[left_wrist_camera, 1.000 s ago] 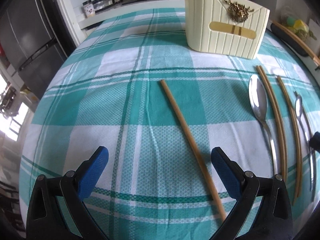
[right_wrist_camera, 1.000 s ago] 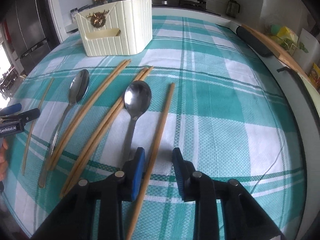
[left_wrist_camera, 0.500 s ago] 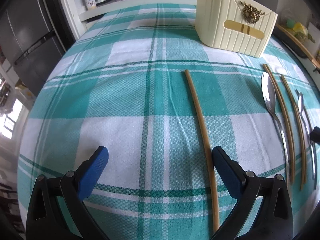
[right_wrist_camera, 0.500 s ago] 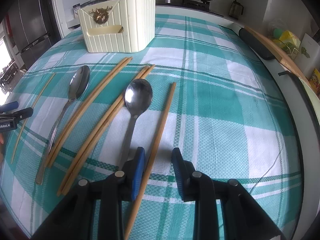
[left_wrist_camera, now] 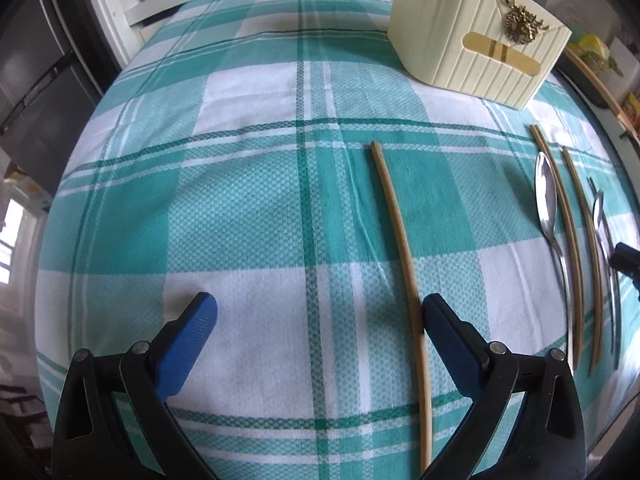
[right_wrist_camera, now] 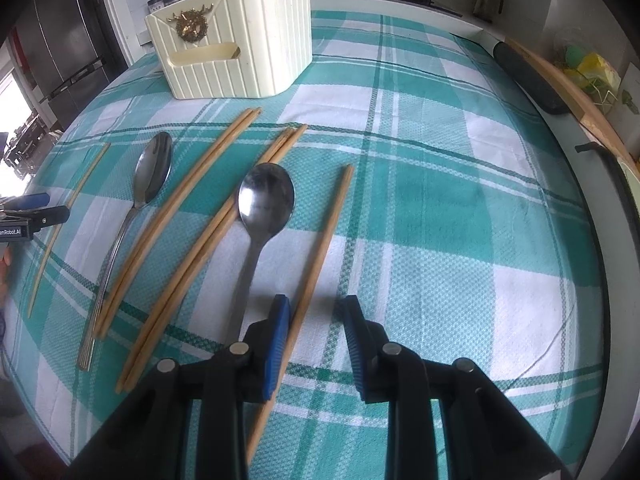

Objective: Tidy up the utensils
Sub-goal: 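Close the left gripper on a wooden chopstick while the right gripper grasps another, then carry the left chopstick into the cream holder while the right gripper carries its chopstick there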

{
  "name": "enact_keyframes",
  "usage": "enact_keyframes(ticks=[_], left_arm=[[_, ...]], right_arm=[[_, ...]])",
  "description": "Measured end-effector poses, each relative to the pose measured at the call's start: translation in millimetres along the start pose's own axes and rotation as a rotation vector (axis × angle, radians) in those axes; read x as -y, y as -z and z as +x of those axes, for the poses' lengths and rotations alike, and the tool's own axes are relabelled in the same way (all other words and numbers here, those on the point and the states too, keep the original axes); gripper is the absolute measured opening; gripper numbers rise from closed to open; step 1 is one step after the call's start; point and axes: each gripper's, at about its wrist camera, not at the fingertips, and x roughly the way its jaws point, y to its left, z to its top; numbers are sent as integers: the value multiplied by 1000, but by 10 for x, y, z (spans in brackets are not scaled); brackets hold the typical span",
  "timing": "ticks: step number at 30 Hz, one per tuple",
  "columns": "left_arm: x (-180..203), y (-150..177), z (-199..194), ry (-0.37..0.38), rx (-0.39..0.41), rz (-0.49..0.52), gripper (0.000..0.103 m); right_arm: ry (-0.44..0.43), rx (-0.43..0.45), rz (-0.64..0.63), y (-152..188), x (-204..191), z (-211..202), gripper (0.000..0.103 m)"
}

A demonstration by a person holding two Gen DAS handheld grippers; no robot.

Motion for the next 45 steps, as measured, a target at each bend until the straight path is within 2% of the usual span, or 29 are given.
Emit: enact_keyframes(ticks=[2,7,11,14,17,19,21,26,37,40,45], left_arm=[[0,-116,47,1,-15,1,100],[89,-367,129,1,-50,50,86],[106,-498,161,-2,-81,43,78],[95,-569,171,-3,-87,28,66],[78,-615,177,0,-78,17,45],[95,-649,184,6,-59,20,17],[107,-649,175,17,-38,29,6],[1,-591,-85,112,38,-41,4],[-21,-357,-1546,230,339,-23,4],[0,-231,-1832,258,398,-11,4],[56,-77,-2117,290,464,1,4]], right_arm=[[-8,-6,1,-87,20,36,27],[-26,-18,33,-385,105,184,27],[-38,-26,65,-612,135,288,27],[-29,-38,67,-737,133,349,25],[-3,-45,68,-808,151,390,10],[-18,-41,92,-838,195,399,7],[-34,-26,123,-843,243,380,6],[-106,86,174,-793,286,34,6],[-110,415,42,-489,-48,-1444,6],[-99,501,20,-341,-147,-1774,6],[-81,596,16,-190,-238,-2078,6]])
